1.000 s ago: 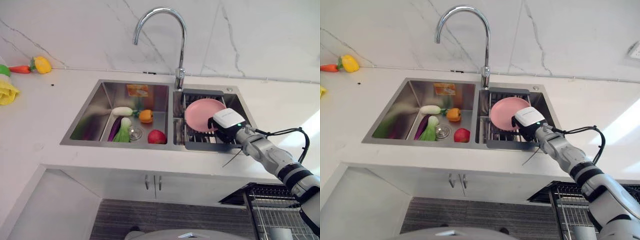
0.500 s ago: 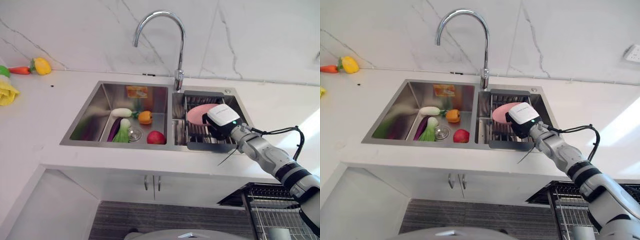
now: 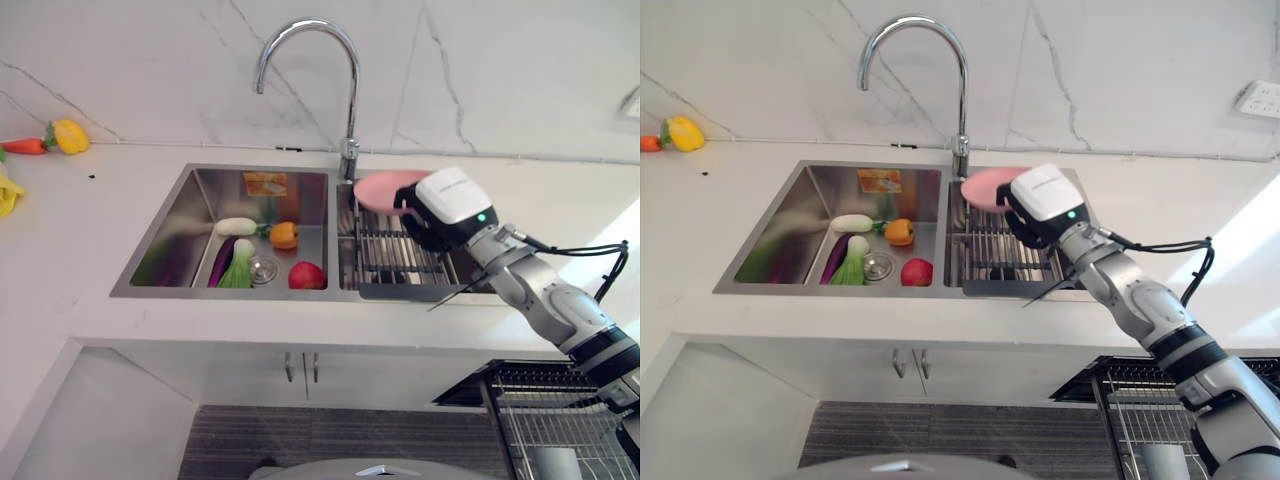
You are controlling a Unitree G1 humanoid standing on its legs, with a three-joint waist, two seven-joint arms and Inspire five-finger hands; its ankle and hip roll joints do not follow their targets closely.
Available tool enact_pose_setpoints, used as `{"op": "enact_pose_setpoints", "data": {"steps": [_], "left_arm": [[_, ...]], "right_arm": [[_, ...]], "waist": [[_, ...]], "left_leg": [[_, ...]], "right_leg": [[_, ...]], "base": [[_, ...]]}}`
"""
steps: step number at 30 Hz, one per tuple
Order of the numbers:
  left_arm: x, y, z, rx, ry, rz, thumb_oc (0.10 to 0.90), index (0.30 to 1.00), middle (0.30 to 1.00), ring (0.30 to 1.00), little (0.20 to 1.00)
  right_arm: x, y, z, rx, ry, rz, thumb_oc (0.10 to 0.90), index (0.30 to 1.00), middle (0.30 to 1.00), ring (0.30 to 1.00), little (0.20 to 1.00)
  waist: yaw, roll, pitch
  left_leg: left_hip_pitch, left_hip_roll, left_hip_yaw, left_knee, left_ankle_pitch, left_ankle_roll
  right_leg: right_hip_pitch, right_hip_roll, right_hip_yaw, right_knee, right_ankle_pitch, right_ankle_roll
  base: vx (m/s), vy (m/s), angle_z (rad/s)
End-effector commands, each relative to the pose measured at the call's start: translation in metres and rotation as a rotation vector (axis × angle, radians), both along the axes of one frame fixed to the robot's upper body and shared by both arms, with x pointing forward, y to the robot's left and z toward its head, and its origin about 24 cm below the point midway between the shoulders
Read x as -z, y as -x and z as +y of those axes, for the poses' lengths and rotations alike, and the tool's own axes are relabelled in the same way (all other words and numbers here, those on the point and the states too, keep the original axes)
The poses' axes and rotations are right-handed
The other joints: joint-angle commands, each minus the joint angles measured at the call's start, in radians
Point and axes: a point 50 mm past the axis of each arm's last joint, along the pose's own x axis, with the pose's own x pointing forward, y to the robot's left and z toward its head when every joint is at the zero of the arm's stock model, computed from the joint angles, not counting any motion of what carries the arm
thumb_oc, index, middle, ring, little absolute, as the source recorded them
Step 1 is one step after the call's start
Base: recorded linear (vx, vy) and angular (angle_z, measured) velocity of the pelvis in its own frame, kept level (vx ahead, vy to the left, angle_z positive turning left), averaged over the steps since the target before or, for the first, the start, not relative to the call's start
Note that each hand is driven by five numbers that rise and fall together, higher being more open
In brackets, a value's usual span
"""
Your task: Place the dishes in the dishwasher.
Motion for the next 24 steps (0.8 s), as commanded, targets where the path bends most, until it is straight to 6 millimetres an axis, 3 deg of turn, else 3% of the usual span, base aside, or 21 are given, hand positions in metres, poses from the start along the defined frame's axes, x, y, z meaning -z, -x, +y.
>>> {"op": "enact_pose_setpoints", "data": {"steps": [1,6,9,13,14,15,16,18,19,20,22,24], "left_arm": [[-0.004,-0.014,0.019,0.065,-0.074,0.049,0.800,0.900,0.900,0.900,0.900],[-0.005,-0.020,0.020,0.062,-0.070,0.049,0.800,0.900,0.900,0.900,0.900],[-0.007,-0.047,0.020,0.093,-0.061,-0.032,0.800,0.900,0.900,0.900,0.900],[-0.004,-0.052,0.006,0.112,-0.018,-0.048,0.800,0.900,0.900,0.900,0.900],[-0.008,-0.062,0.008,0.122,0.013,-0.119,0.800,0.900,0.900,0.900,0.900],[-0.012,-0.061,0.013,0.147,0.002,-0.167,0.800,0.900,0.900,0.900,0.900],[-0.010,-0.049,0.006,0.172,0.042,-0.155,0.800,0.900,0.900,0.900,0.900],[-0.009,-0.043,0.001,0.183,0.078,-0.142,0.800,0.900,0.900,0.900,0.900],[-0.009,-0.043,0.006,0.162,0.067,-0.138,0.800,0.900,0.900,0.900,0.900],[-0.009,-0.043,0.006,0.162,0.067,-0.138,0.800,0.900,0.900,0.900,0.900],[-0.008,-0.038,0.008,0.106,0.055,-0.125,0.800,0.900,0.900,0.900,0.900],[-0.008,-0.038,0.012,0.068,0.043,-0.126,0.800,0.900,0.900,0.900,0.900]], "right_arm": [[-0.069,0.001,-0.007,-0.003,-0.088,-0.309,0.400,0.300,0.300,0.300,0.300],[-0.093,0.026,-0.018,0.021,-0.040,-0.455,0.400,0.300,0.300,0.300,0.300],[-0.097,0.031,-0.023,0.045,-0.015,-0.472,0.400,0.300,0.300,0.300,0.300],[-0.092,0.044,-0.046,0.148,0.077,-0.473,0.400,0.300,0.300,0.300,0.300],[-0.098,0.050,-0.056,0.195,0.121,-0.494,0.400,0.300,0.300,0.300,0.300],[-0.101,0.051,-0.067,0.246,0.167,-0.488,0.400,0.300,0.300,0.300,0.300],[-0.102,0.053,-0.074,0.278,0.200,-0.488,0.400,0.300,0.300,0.300,0.300],[-0.101,0.051,-0.083,0.323,0.198,-0.496,0.400,0.300,0.300,0.300,0.300],[-0.101,0.047,-0.085,0.331,0.200,-0.496,0.400,0.300,0.300,0.300,0.300],[-0.101,0.047,-0.085,0.331,0.200,-0.496,0.400,0.300,0.300,0.300,0.300],[-0.098,0.041,-0.082,0.319,0.201,-0.478,0.400,0.300,0.300,0.300,0.300],[-0.092,0.040,-0.087,0.341,0.206,-0.458,0.400,0.300,0.300,0.300,0.300]], "waist": [[0.029,-0.035,-0.015],[0.003,-0.052,-0.016],[-0.016,-0.054,-0.022],[-0.065,-0.065,-0.011],[-0.071,-0.058,0.005],[-0.070,-0.051,0.027],[-0.059,-0.047,0.044],[-0.053,-0.032,0.068],[-0.024,-0.011,0.070],[-0.024,-0.011,0.070],[-0.020,-0.008,0.066],[-0.027,-0.013,0.068]], "left_leg": [[0.041,0.014,0.108,0.009,-0.067,0.010],[0.050,-0.007,0.130,0.016,-0.085,0.027],[0.055,-0.019,0.146,0.016,-0.093,0.038],[0.068,-0.058,0.184,0.012,-0.114,0.066],[0.065,-0.071,0.189,0.012,-0.118,0.075],[0.061,-0.085,0.193,0.013,-0.122,0.086],[0.064,-0.097,0.219,0.015,-0.128,0.095],[0.063,-0.094,0.288,0.020,-0.134,0.097],[0.058,-0.075,0.364,0.023,-0.146,0.099],[0.058,-0.075,0.364,0.023,-0.146,0.099],[0.053,-0.063,0.427,0.036,-0.139,0.102],[0.046,-0.047,0.450,0.048,-0.132,0.097]], "right_leg": [[0.050,-0.077,0.008,0.017,-0.097,0.079],[0.034,-0.103,0.030,0.037,-0.074,0.096],[0.015,-0.119,0.049,0.056,-0.070,0.106],[-0.039,-0.164,0.095,0.103,-0.037,0.136],[-0.059,-0.180,0.106,0.106,-0.016,0.148],[-0.079,-0.193,0.112,0.107,0.005,0.155],[-0.110,-0.206,0.132,0.104,0.039,0.167],[-0.166,-0.233,0.068,0.107,0.095,0.170],[-0.178,-0.276,-0.093,0.127,0.075,0.169],[-0.178,-0.276,-0.093,0.127,0.075,0.169],[-0.169,-0.310,-0.210,0.156,0.077,0.161],[-0.177,-0.328,-0.154,0.212,0.067,0.163]], "base": [[-0.02,0.052,-0.06],[-0.03,0.084,-0.13],[-0.03,0.121,-0.14],[-0.08,0.178,-0.34],[-0.18,0.173,-0.24],[-0.25,0.192,-0.47],[-0.26,0.142,-0.64],[-0.27,0.104,-0.90],[-0.20,0.083,-0.70],[-0.15,0.081,-2.02],[-0.10,-0.021,-2.40],[-0.07,-0.119,-1.36]]}}
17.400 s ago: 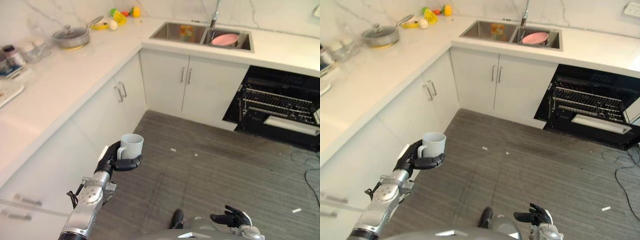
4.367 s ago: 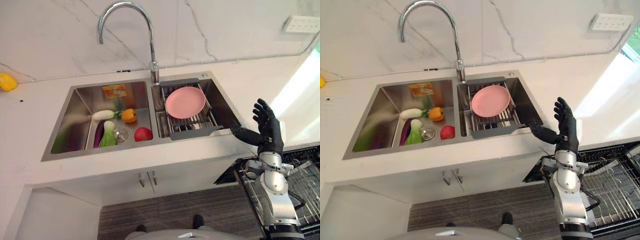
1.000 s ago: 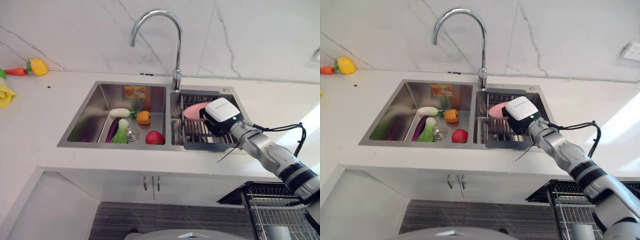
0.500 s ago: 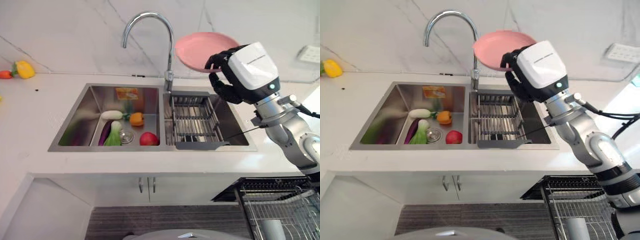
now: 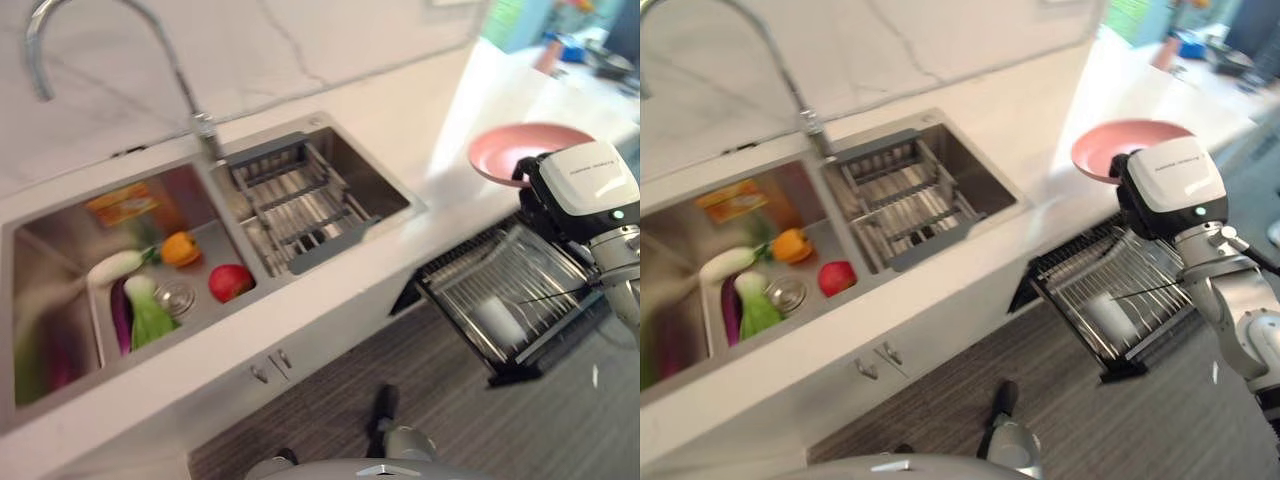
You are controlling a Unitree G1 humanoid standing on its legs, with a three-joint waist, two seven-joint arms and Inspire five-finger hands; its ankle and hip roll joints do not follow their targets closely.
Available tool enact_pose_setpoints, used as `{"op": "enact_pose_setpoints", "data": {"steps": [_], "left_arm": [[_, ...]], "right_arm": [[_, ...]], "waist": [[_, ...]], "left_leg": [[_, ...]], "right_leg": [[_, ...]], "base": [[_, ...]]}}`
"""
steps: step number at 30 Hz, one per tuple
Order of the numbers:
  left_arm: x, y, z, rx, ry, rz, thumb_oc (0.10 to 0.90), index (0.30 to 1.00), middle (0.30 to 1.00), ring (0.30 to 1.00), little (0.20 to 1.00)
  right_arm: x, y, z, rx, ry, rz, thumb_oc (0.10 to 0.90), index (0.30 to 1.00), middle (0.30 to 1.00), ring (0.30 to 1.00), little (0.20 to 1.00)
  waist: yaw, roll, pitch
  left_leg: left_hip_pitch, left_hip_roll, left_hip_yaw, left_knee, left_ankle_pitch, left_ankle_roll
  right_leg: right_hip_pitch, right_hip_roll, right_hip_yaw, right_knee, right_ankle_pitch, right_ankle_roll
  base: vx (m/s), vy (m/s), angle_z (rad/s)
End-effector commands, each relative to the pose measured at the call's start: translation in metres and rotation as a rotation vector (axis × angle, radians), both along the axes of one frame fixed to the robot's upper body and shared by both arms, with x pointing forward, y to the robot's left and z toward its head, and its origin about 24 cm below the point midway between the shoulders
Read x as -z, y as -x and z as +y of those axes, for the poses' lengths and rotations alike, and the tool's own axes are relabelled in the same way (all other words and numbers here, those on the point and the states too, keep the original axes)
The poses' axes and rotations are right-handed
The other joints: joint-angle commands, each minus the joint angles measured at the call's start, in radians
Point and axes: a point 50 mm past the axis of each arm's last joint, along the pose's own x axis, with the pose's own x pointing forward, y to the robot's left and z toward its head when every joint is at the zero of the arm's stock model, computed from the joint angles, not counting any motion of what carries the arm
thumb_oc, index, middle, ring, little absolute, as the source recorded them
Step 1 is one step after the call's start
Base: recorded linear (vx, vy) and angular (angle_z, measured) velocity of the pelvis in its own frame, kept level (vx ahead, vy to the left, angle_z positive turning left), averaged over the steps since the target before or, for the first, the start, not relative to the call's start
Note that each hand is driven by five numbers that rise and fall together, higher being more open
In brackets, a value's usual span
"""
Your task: Place the dishes in the dishwasher.
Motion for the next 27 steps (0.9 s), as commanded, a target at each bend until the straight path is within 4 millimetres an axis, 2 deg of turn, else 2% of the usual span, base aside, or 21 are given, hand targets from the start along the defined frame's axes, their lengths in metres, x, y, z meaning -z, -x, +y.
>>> {"op": "enact_pose_setpoints", "data": {"steps": [1,2,4,5,7,8,9,10,13,14,16,18,19,22,24,25,26,27], "left_arm": [[-0.006,-0.022,0.021,0.004,-0.064,-0.051,0.800,0.900,0.900,0.900,0.900],[-0.007,-0.025,0.023,-0.003,-0.069,-0.058,0.800,0.900,0.900,0.900,0.900],[-0.008,-0.028,0.026,-0.007,-0.076,-0.065,0.800,0.900,0.900,0.900,0.900],[-0.007,-0.026,0.022,-0.027,-0.067,-0.067,0.800,0.900,0.900,0.900,0.900],[-0.006,-0.027,0.020,-0.044,-0.059,-0.070,0.800,0.900,0.900,0.900,0.900],[-0.006,-0.027,0.018,-0.060,-0.054,-0.077,0.800,0.900,0.900,0.900,0.900],[-0.004,-0.027,0.012,-0.098,-0.030,-0.090,0.800,0.900,0.900,0.900,0.900],[-0.002,-0.030,0.003,-0.109,-0.002,-0.102,0.800,0.900,0.900,0.900,0.900],[-0.002,-0.031,0.000,-0.102,0.004,-0.104,0.800,0.900,0.900,0.900,0.900],[0.000,-0.031,-0.008,-0.075,0.016,-0.097,0.800,0.900,0.900,0.900,0.900],[0.000,-0.034,-0.012,-0.058,0.019,-0.106,0.800,0.900,0.900,0.900,0.900],[0.000,-0.037,-0.014,-0.055,0.027,-0.119,0.800,0.900,0.900,0.900,0.900],[0.000,-0.037,-0.015,-0.057,0.033,-0.121,0.800,0.900,0.900,0.900,0.900],[0.000,-0.040,-0.014,-0.051,0.032,-0.124,0.800,0.900,0.900,0.900,0.900],[0.001,-0.031,-0.014,-0.040,0.030,-0.096,0.800,0.900,0.900,0.900,0.900],[0.001,-0.031,-0.014,-0.041,0.030,-0.096,0.800,0.900,0.900,0.900,0.900],[0.003,-0.017,-0.014,-0.041,0.023,-0.053,0.800,0.900,0.900,0.900,0.900],[0.003,-0.017,-0.014,-0.041,0.023,-0.053,0.800,0.900,0.900,0.900,0.900]], "right_arm": [[-0.070,-0.001,0.020,-0.103,0.066,-0.337,0.400,0.300,0.300,0.300,0.300],[-0.066,0.002,0.016,-0.082,0.062,-0.322,0.400,0.300,0.300,0.300,0.300],[-0.062,0.005,0.013,-0.070,0.066,-0.313,0.400,0.300,0.300,0.300,0.300],[-0.061,0.007,0.010,-0.058,0.055,-0.312,0.400,0.300,0.300,0.300,0.300],[-0.056,0.007,0.009,-0.051,0.044,-0.295,0.400,0.300,0.300,0.300,0.300],[-0.049,0.006,0.008,-0.049,0.030,-0.261,0.400,0.300,0.300,0.300,0.300],[-0.043,0.005,0.011,-0.064,0.010,-0.220,0.400,0.300,0.300,0.300,0.300],[-0.041,0.003,0.015,-0.084,0.011,-0.192,0.400,0.300,0.300,0.300,0.300],[-0.040,0.001,0.018,-0.100,0.014,-0.177,0.400,0.300,0.300,0.300,0.300],[-0.034,-0.005,0.023,-0.126,-0.001,-0.138,0.400,0.300,0.300,0.300,0.300],[-0.029,-0.013,0.029,-0.155,-0.003,-0.105,0.400,0.300,0.300,0.300,0.300],[-0.027,-0.020,0.034,-0.178,0.014,-0.073,0.400,0.300,0.300,0.300,0.300],[-0.025,-0.022,0.034,-0.179,0.021,-0.060,0.400,0.300,0.300,0.300,0.300],[-0.023,-0.024,0.029,-0.151,0.041,-0.049,0.400,0.300,0.300,0.300,0.300],[-0.019,-0.026,0.024,-0.124,0.053,-0.038,0.400,0.300,0.300,0.300,0.300],[-0.019,-0.027,0.024,-0.124,0.054,-0.038,0.400,0.300,0.300,0.300,0.300],[-0.009,-0.031,0.020,-0.095,0.038,-0.011,0.400,0.300,0.300,0.300,0.300],[-0.009,-0.031,0.020,-0.095,0.038,-0.011,0.400,0.300,0.300,0.300,0.300]], "waist": [[0.051,-0.037,-0.053],[0.044,-0.044,-0.054],[0.044,-0.055,-0.058],[0.057,-0.065,-0.074],[0.059,-0.061,-0.082],[0.060,-0.058,-0.088],[0.064,-0.047,-0.094],[0.056,-0.030,-0.091],[0.050,-0.016,-0.091],[0.052,-0.005,-0.086],[0.066,0.006,-0.077],[0.083,0.007,-0.068],[0.086,0.008,-0.065],[0.084,0.014,-0.062],[0.088,0.033,-0.065],[0.087,0.032,-0.065],[0.097,0.040,-0.068],[0.097,0.040,-0.068]], "left_leg": [[-0.020,0.056,-0.098,0.010,-0.065,-0.016],[-0.032,0.059,-0.098,0.019,-0.061,-0.020],[-0.053,0.058,-0.077,0.032,-0.041,-0.019],[-0.066,0.074,-0.060,0.051,-0.028,-0.037],[-0.068,0.096,-0.056,0.071,-0.022,-0.052],[-0.065,0.119,-0.049,0.090,-0.021,-0.062],[-0.064,0.162,-0.075,0.127,-0.035,-0.085],[-0.073,0.208,-0.087,0.153,-0.018,-0.105],[-0.072,0.228,-0.095,0.157,-0.009,-0.115],[-0.081,0.236,-0.107,0.157,0.021,-0.115],[-0.106,0.215,-0.213,0.158,0.032,-0.122],[-0.142,0.161,-0.348,0.151,0.007,-0.123],[-0.152,0.151,-0.382,0.153,0.004,-0.123],[-0.173,0.156,-0.378,0.143,0.032,-0.125],[-0.156,0.171,-0.356,0.106,0.052,-0.131],[-0.159,0.169,-0.357,0.103,0.058,-0.130],[-0.131,0.166,-0.351,0.064,0.057,-0.130],[-0.131,0.166,-0.351,0.064,0.057,-0.130]], "right_leg": [[0.050,-0.139,0.179,0.067,-0.052,0.097],[0.057,-0.118,0.255,0.079,-0.088,0.097],[0.070,-0.113,0.271,0.064,-0.094,0.092],[0.114,-0.098,0.256,0.003,-0.096,0.095],[0.130,-0.080,0.247,-0.031,-0.092,0.092],[0.147,-0.056,0.237,-0.062,-0.096,0.089],[0.189,-0.004,0.246,-0.115,-0.132,0.084],[0.206,0.043,0.247,-0.132,-0.163,0.059],[0.211,0.065,0.249,-0.134,-0.178,0.046],[0.204,0.087,0.251,-0.137,-0.183,0.026],[0.200,0.100,0.266,-0.140,-0.193,0.013],[0.197,0.106,0.267,-0.143,-0.201,0.003],[0.200,0.106,0.260,-0.143,-0.204,0.000],[0.200,0.099,0.232,-0.143,-0.204,-0.005],[0.216,0.102,0.210,-0.143,-0.215,-0.006],[0.214,0.100,0.209,-0.143,-0.211,-0.006],[0.224,0.101,0.201,-0.143,-0.208,-0.002],[0.224,0.101,0.201,-0.143,-0.208,-0.002]], "base": [[-0.07,-0.145,-0.95],[-0.05,-0.106,-0.65],[-0.11,-0.202,-0.25],[-0.06,-0.410,-0.23],[0.06,-0.288,-0.37],[0.16,-0.300,-0.30],[0.18,-0.491,-0.19],[0.13,-0.405,-0.09],[0.00,-0.176,-0.09],[-0.05,-0.133,-0.10],[-0.02,-0.129,-0.15],[0.03,-0.108,-0.17],[0.02,-0.073,-0.04],[0.00,-0.008,0.20],[0.05,0.027,0.66],[0.13,0.027,0.77],[0.09,0.024,0.42],[0.12,0.029,0.36]]}}
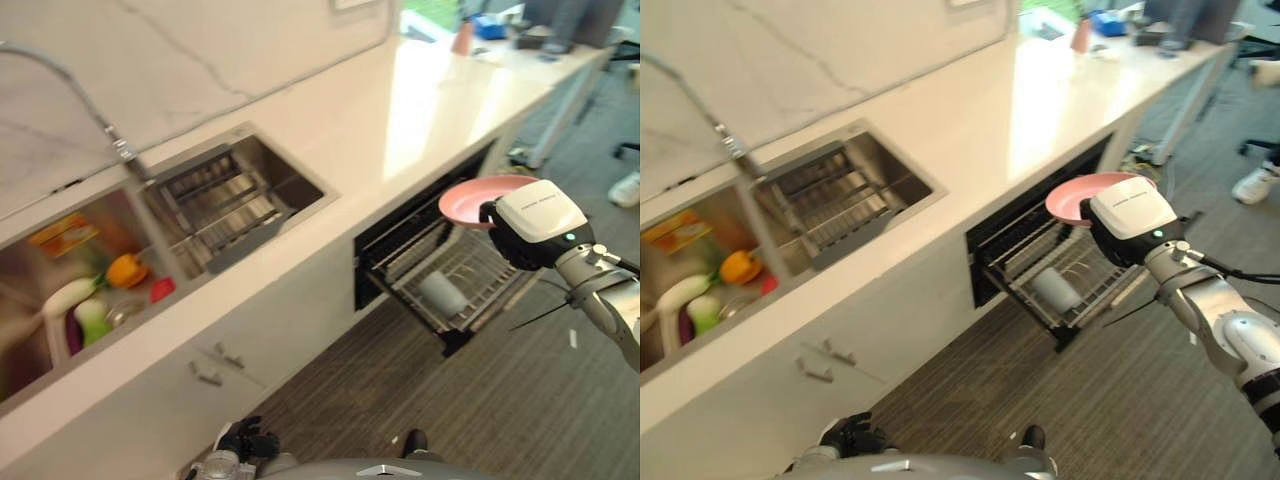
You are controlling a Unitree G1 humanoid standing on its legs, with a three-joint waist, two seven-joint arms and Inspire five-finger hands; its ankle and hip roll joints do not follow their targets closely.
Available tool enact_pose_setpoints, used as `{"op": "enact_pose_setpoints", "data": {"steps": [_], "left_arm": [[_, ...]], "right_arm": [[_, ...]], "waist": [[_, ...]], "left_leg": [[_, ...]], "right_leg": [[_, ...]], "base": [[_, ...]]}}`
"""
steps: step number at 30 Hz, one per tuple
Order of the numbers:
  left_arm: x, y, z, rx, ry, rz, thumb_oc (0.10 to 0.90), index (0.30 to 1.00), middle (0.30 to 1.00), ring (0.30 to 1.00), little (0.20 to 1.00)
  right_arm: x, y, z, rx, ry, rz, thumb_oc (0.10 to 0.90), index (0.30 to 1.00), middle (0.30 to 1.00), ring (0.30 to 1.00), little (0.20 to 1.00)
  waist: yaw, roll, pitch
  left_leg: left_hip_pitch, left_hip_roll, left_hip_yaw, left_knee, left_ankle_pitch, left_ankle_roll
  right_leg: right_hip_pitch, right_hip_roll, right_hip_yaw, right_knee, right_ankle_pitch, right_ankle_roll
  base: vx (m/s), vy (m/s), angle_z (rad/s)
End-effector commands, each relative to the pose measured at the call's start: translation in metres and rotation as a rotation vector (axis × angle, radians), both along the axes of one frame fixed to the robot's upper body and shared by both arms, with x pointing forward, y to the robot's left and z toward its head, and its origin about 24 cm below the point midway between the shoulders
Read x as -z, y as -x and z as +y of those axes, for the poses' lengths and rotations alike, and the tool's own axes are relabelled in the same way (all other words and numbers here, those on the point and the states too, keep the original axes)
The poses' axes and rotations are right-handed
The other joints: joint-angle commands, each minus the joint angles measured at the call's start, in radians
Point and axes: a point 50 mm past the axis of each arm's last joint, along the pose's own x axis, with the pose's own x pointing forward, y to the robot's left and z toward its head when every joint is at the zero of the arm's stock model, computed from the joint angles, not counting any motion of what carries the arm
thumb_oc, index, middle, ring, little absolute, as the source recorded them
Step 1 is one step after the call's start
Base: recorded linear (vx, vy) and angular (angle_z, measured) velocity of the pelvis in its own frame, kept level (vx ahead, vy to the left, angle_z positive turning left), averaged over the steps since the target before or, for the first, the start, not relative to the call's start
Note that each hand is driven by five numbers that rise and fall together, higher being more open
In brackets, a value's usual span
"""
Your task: Place the dishes in the dishwasher.
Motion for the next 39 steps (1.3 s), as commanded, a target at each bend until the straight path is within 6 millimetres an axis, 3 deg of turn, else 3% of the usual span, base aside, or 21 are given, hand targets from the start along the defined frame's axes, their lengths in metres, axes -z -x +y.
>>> {"op": "enact_pose_setpoints", "data": {"steps": [1,4,6,11,17,25,26,27,32,39], "left_arm": [[0.008,0.058,0.021,0.057,-0.080,0.209,0.800,0.900,0.900,0.900,0.900],[0.008,0.065,0.024,0.041,-0.087,0.228,0.800,0.900,0.900,0.900,0.900],[0.008,0.077,0.026,0.023,-0.091,0.262,0.800,0.900,0.900,0.900,0.900],[0.008,0.082,0.028,0.011,-0.097,0.271,0.800,0.900,0.900,0.900,0.900],[0.006,0.065,0.028,-0.007,-0.090,0.190,0.800,0.900,0.900,0.900,0.900],[0.002,0.040,0.021,0.028,-0.074,0.097,0.800,0.900,0.900,0.900,0.900],[0.002,0.038,0.020,0.037,-0.071,0.087,0.800,0.900,0.900,0.900,0.900],[0.001,0.032,0.019,0.038,-0.065,0.062,0.800,0.900,0.900,0.900,0.900],[0.000,0.032,0.016,0.035,-0.049,0.053,0.800,0.900,0.900,0.900,0.900],[0.001,0.041,0.022,0.001,-0.065,0.080,0.800,0.900,0.900,0.900,0.900]], "right_arm": [[-0.050,-0.025,0.013,-0.040,-0.031,-0.253,0.400,0.300,0.300,0.300,0.300],[-0.043,-0.030,0.009,-0.012,-0.030,-0.230,0.400,0.300,0.300,0.300,0.300],[-0.030,-0.036,-0.004,0.068,-0.034,-0.196,0.400,0.300,0.300,0.300,0.300],[-0.022,-0.045,-0.014,0.141,-0.053,-0.189,0.400,0.300,0.300,0.300,0.300],[-0.016,-0.057,-0.031,0.286,-0.127,-0.221,0.400,0.300,0.300,0.300,0.300],[0.000,-0.071,-0.028,0.337,-0.179,-0.137,0.400,0.300,0.300,0.300,0.300],[0.003,-0.071,-0.028,0.347,-0.189,-0.129,0.436,0.354,0.354,0.354,0.354],[0.007,-0.070,-0.029,0.367,-0.240,-0.134,0.800,0.900,0.900,0.900,0.900],[0.008,-0.065,-0.032,0.385,-0.289,-0.168,0.800,0.900,0.900,0.900,0.900],[-0.020,-0.050,-0.047,0.402,-0.392,-0.380,0.800,0.900,0.900,0.900,0.900]], "waist": [[0.056,-0.041,-0.033],[0.062,-0.043,-0.031],[0.081,-0.041,-0.019],[0.097,-0.037,0.010],[0.119,-0.008,0.088],[0.131,0.034,0.136],[0.131,0.040,0.141],[0.129,0.049,0.145],[0.121,0.056,0.137],[0.101,0.031,0.108]], "left_leg": [[-0.018,-0.030,0.006,-0.026,-0.015,0.065],[-0.020,-0.037,0.005,-0.038,-0.008,0.068],[-0.018,-0.038,0.005,-0.044,-0.011,0.066],[-0.050,-0.047,-0.011,-0.045,-0.004,0.067],[-0.135,-0.060,-0.042,-0.042,0.027,0.066],[-0.181,-0.077,-0.062,-0.072,0.067,0.065],[-0.185,-0.079,-0.063,-0.077,0.072,0.064],[-0.188,-0.083,-0.063,-0.085,0.077,0.063],[-0.180,-0.089,-0.061,-0.088,0.072,0.065],[-0.143,-0.093,-0.040,-0.036,0.000,0.082]], "right_leg": [[0.028,-0.027,0.021,0.012,-0.138,0.027],[0.021,-0.033,0.017,0.012,-0.130,0.029],[0.018,-0.035,0.010,0.012,-0.128,0.033],[-0.011,-0.046,0.003,0.012,-0.117,0.037],[-0.082,-0.068,-0.008,0.022,-0.094,0.040],[-0.126,-0.085,-0.013,0.025,-0.082,0.045],[-0.129,-0.088,-0.015,0.026,-0.081,0.046],[-0.131,-0.093,-0.020,0.027,-0.081,0.046],[-0.121,-0.098,-0.027,0.028,-0.084,0.048],[-0.103,-0.099,0.007,0.028,-0.086,0.048]], "base": [[0.04,0.016,0.19],[0.03,0.016,0.07],[0.02,0.006,0.01],[-0.01,0.000,0.00],[-0.06,-0.005,0.14],[-0.03,0.001,0.10],[-0.01,0.011,0.22],[-0.01,0.016,0.24],[0.03,0.012,0.08],[0.04,0.013,-0.11]]}}
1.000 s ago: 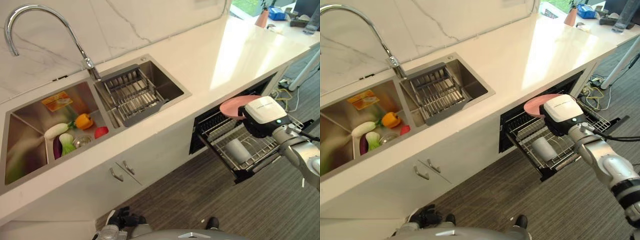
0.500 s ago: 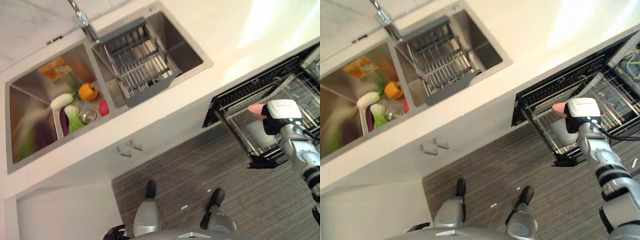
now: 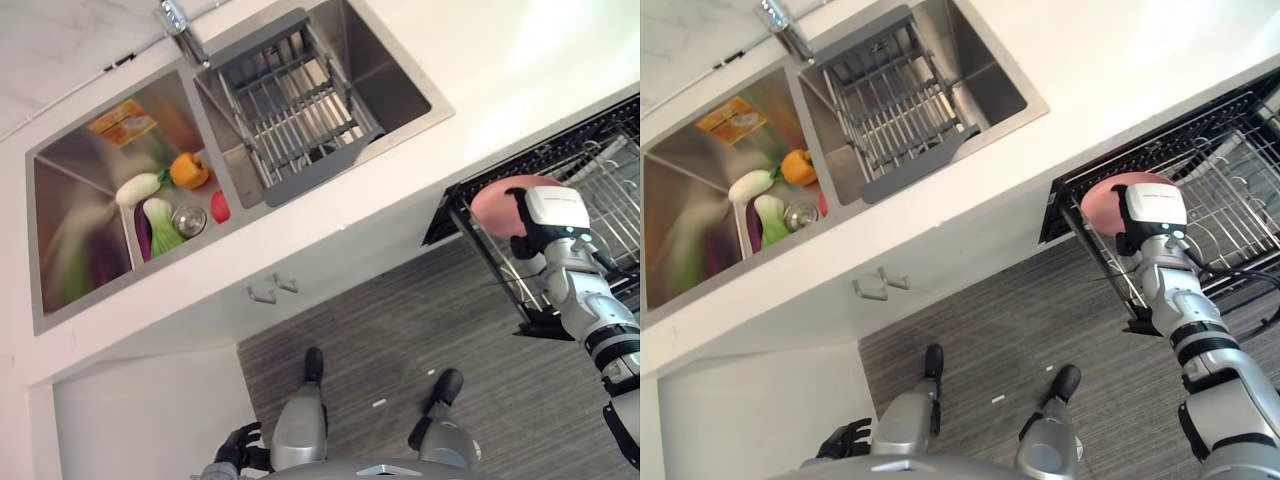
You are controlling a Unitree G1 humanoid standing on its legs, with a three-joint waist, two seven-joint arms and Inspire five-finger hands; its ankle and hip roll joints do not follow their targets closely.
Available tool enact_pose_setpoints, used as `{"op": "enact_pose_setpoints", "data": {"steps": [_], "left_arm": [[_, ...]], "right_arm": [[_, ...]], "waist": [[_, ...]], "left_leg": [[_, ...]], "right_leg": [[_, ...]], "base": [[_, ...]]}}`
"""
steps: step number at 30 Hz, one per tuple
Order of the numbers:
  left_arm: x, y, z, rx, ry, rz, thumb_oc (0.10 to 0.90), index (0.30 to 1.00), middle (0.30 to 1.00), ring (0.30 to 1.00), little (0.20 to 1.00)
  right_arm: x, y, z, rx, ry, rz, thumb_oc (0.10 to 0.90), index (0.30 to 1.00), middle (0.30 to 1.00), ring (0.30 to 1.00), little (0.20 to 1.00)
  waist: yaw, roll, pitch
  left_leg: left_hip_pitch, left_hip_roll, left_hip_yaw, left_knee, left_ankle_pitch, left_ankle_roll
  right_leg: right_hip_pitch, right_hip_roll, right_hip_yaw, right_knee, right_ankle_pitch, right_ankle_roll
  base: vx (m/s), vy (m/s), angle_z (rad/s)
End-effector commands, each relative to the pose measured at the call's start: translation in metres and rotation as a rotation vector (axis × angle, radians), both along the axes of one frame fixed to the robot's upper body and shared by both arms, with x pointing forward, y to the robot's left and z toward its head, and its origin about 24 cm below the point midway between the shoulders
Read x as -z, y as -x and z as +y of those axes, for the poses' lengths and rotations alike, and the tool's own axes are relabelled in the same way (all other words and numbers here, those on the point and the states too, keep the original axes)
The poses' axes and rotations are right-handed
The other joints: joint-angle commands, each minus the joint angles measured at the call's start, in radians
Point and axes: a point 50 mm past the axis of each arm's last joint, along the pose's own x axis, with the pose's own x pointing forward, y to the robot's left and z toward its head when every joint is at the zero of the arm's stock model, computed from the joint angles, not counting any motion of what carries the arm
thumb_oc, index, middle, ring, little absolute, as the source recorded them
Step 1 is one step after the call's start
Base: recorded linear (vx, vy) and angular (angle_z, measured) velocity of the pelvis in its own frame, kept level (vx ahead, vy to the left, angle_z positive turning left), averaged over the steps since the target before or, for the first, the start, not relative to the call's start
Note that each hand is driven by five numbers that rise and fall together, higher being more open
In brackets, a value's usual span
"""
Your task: Place the dishes in the dishwasher.
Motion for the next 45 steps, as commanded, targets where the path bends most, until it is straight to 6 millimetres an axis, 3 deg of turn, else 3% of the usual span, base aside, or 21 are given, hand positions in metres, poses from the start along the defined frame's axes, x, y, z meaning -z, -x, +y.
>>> {"op": "enact_pose_setpoints", "data": {"steps": [1,3,5,7,9,10,12,13,14,19,20,23,27,30,33,34,35,39,40,41,45], "left_arm": [[0.001,0.022,0.021,0.029,-0.078,0.087,0.800,0.900,0.900,0.900,0.900],[0.001,0.026,0.026,-0.002,-0.085,0.095,0.800,0.900,0.900,0.900,0.900],[0.001,0.026,0.026,0.001,-0.087,0.095,0.800,0.900,0.900,0.900,0.900],[0.001,0.030,0.030,-0.028,-0.096,0.111,0.800,0.900,0.900,0.900,0.900],[0.001,0.030,0.030,-0.039,-0.095,0.112,0.800,0.900,0.900,0.900,0.900],[0.001,0.033,0.031,-0.066,-0.094,0.119,0.800,0.900,0.900,0.900,0.900],[0.003,0.036,0.030,-0.069,-0.088,0.135,0.800,0.900,0.900,0.900,0.900],[0.003,0.036,0.030,-0.069,-0.088,0.135,0.800,0.900,0.900,0.900,0.900],[0.003,0.036,0.027,-0.061,-0.079,0.138,0.800,0.900,0.900,0.900,0.900],[0.004,0.031,0.022,-0.044,-0.056,0.127,0.800,0.900,0.900,0.900,0.900],[0.004,0.033,0.018,-0.032,-0.051,0.133,0.800,0.900,0.900,0.900,0.900],[0.005,0.034,0.018,-0.021,-0.054,0.140,0.800,0.900,0.900,0.900,0.900],[0.004,0.031,0.017,-0.003,-0.063,0.128,0.800,0.900,0.900,0.900,0.900],[0.004,0.027,0.016,0.011,-0.063,0.114,0.800,0.900,0.900,0.900,0.900],[0.003,0.023,0.021,0.063,-0.078,0.115,0.800,0.900,0.900,0.900,0.900],[0.002,0.023,0.022,0.079,-0.083,0.114,0.800,0.900,0.900,0.900,0.900],[0.002,0.022,0.022,0.078,-0.082,0.113,0.800,0.900,0.900,0.900,0.900],[0.002,0.026,0.025,0.105,-0.090,0.130,0.800,0.900,0.900,0.900,0.900],[0.002,0.026,0.025,0.104,-0.088,0.129,0.800,0.900,0.900,0.900,0.900],[0.002,0.026,0.028,0.111,-0.097,0.130,0.800,0.900,0.900,0.900,0.900],[0.002,0.027,0.029,0.115,-0.105,0.135,0.800,0.900,0.900,0.900,0.900]], "right_arm": [[-0.054,0.010,-0.022,0.072,0.045,-0.291,0.800,0.900,0.900,0.900,0.900],[-0.067,0.029,-0.038,0.130,0.053,-0.383,0.800,0.900,0.900,0.900,0.900],[-0.066,0.031,-0.039,0.133,0.053,-0.382,0.800,0.900,0.900,0.900,0.900],[-0.069,0.060,-0.061,0.239,0.040,-0.476,0.800,0.900,0.900,0.900,0.900],[-0.067,0.071,-0.069,0.284,0.027,-0.499,0.800,0.900,0.900,0.900,0.900],[-0.049,0.100,-0.089,0.411,-0.038,-0.505,0.435,0.352,0.352,0.352,0.352],[0.002,0.142,-0.111,0.634,-0.166,-0.438,0.400,0.300,0.300,0.300,0.300],[0.002,0.142,-0.111,0.634,-0.166,-0.438,0.400,0.300,0.300,0.300,0.300],[0.030,0.158,-0.119,0.749,-0.262,-0.390,0.400,0.300,0.300,0.300,0.300],[0.067,0.147,-0.104,0.757,-0.388,-0.273,0.400,0.300,0.300,0.300,0.300],[0.078,0.120,-0.082,0.660,-0.438,-0.208,0.400,0.300,0.300,0.300,0.300],[0.076,0.095,-0.066,0.555,-0.422,-0.153,0.400,0.300,0.300,0.300,0.300],[0.053,0.053,-0.042,0.372,-0.354,-0.138,0.400,0.300,0.300,0.300,0.300],[0.037,0.037,-0.037,0.316,-0.334,-0.157,0.400,0.300,0.300,0.300,0.300],[-0.001,0.009,-0.025,0.186,-0.292,-0.204,0.400,0.300,0.300,0.300,0.300],[-0.026,0.001,-0.022,0.123,-0.223,-0.242,0.400,0.300,0.300,0.300,0.300],[-0.027,0.000,-0.022,0.122,-0.222,-0.243,0.400,0.300,0.300,0.300,0.300],[-0.083,-0.015,-0.009,0.008,-0.133,-0.367,0.400,0.300,0.300,0.300,0.300],[-0.084,-0.015,-0.009,0.006,-0.131,-0.368,0.400,0.300,0.300,0.300,0.300],[-0.107,-0.019,0.001,-0.059,-0.081,-0.420,0.400,0.300,0.300,0.300,0.300],[-0.131,-0.022,0.013,-0.122,-0.040,-0.475,0.400,0.300,0.300,0.300,0.300]], "waist": [[-0.005,-0.053,-0.088],[-0.024,-0.068,-0.093],[-0.021,-0.068,-0.094],[-0.045,-0.083,-0.103],[-0.054,-0.088,-0.106],[-0.076,-0.096,-0.111],[-0.088,-0.101,-0.123],[-0.088,-0.101,-0.123],[-0.088,-0.102,-0.127],[-0.086,-0.102,-0.121],[-0.073,-0.093,-0.111],[-0.063,-0.084,-0.103],[-0.029,-0.066,-0.087],[-0.013,-0.055,-0.082],[0.031,-0.033,-0.069],[0.046,-0.025,-0.066],[0.044,-0.024,-0.065],[0.072,-0.012,-0.067],[0.069,-0.011,-0.066],[0.086,-0.008,-0.061],[0.094,-0.005,-0.057]], "left_leg": [[-0.014,-0.020,0.014,0.082,-0.077,0.046],[-0.002,-0.018,0.025,0.119,-0.110,0.052],[-0.001,-0.018,0.026,0.120,-0.111,0.052],[0.011,-0.019,0.040,0.133,-0.126,0.060],[0.019,-0.018,0.045,0.132,-0.130,0.060],[0.037,-0.015,0.057,0.125,-0.142,0.061],[0.052,-0.016,0.061,0.111,-0.145,0.064],[0.052,-0.016,0.061,0.111,-0.145,0.064],[0.057,-0.015,0.060,0.101,-0.143,0.064],[0.049,-0.014,0.056,0.085,-0.126,0.062],[0.049,-0.011,0.054,0.080,-0.120,0.060],[0.047,-0.009,0.049,0.075,-0.111,0.057],[0.028,-0.008,0.025,0.064,-0.090,0.049],[0.009,-0.012,0.006,0.055,-0.075,0.045],[-0.029,-0.017,-0.035,0.034,-0.041,0.034],[-0.042,-0.020,-0.052,0.023,-0.026,0.028],[-0.043,-0.020,-0.053,0.023,-0.025,0.028],[-0.057,-0.021,-0.079,-0.006,-0.013,0.008],[-0.058,-0.021,-0.081,-0.006,-0.013,0.008],[-0.073,-0.020,-0.088,-0.009,-0.005,0.000],[-0.103,-0.022,-0.101,-0.012,0.011,-0.008]], "right_leg": [[0.017,-0.036,0.061,0.028,-0.132,0.040],[0.028,-0.034,0.081,0.030,-0.135,0.039],[0.029,-0.034,0.082,0.029,-0.135,0.039],[0.035,-0.033,0.095,0.029,-0.133,0.039],[0.035,-0.032,0.100,0.030,-0.133,0.039],[0.038,-0.027,0.110,0.032,-0.135,0.041],[0.036,-0.022,0.114,0.034,-0.135,0.041],[0.036,-0.022,0.114,0.034,-0.135,0.041],[0.036,-0.017,0.116,0.032,-0.136,0.041],[0.020,-0.014,0.116,0.029,-0.131,0.039],[0.022,-0.011,0.114,0.027,-0.133,0.037],[0.024,-0.010,0.109,0.026,-0.135,0.036],[0.027,-0.012,0.084,0.027,-0.140,0.035],[0.023,-0.017,0.061,0.028,-0.138,0.036],[0.025,-0.032,0.002,0.032,-0.137,0.038],[0.028,-0.036,-0.025,0.036,-0.138,0.040],[0.028,-0.036,-0.026,0.036,-0.138,0.040],[0.042,-0.038,-0.060,0.040,-0.162,0.051],[0.042,-0.038,-0.062,0.040,-0.162,0.051],[0.044,-0.042,-0.082,0.044,-0.164,0.053],[0.041,-0.049,-0.116,0.050,-0.163,0.056]], "base": [[0.05,0.004,-0.30],[0.07,0.007,-0.17],[0.03,0.006,-0.10],[0.05,0.017,-0.26],[0.07,0.010,-0.15],[0.10,0.006,-0.22],[0.09,-0.004,-0.22],[0.06,-0.026,-0.14],[0.01,-0.018,-0.15],[-0.01,-0.023,-0.17],[-0.01,-0.015,-0.15],[-0.01,-0.010,0.01],[-0.03,-0.005,0.15],[-0.05,-0.023,0.48],[-0.05,-0.047,0.48],[-0.01,-0.038,0.49],[-0.01,-0.023,0.69],[0.03,-0.027,0.40],[0.07,-0.065,0.22],[-0.02,-0.033,0.25],[-0.02,-0.024,0.35]]}}
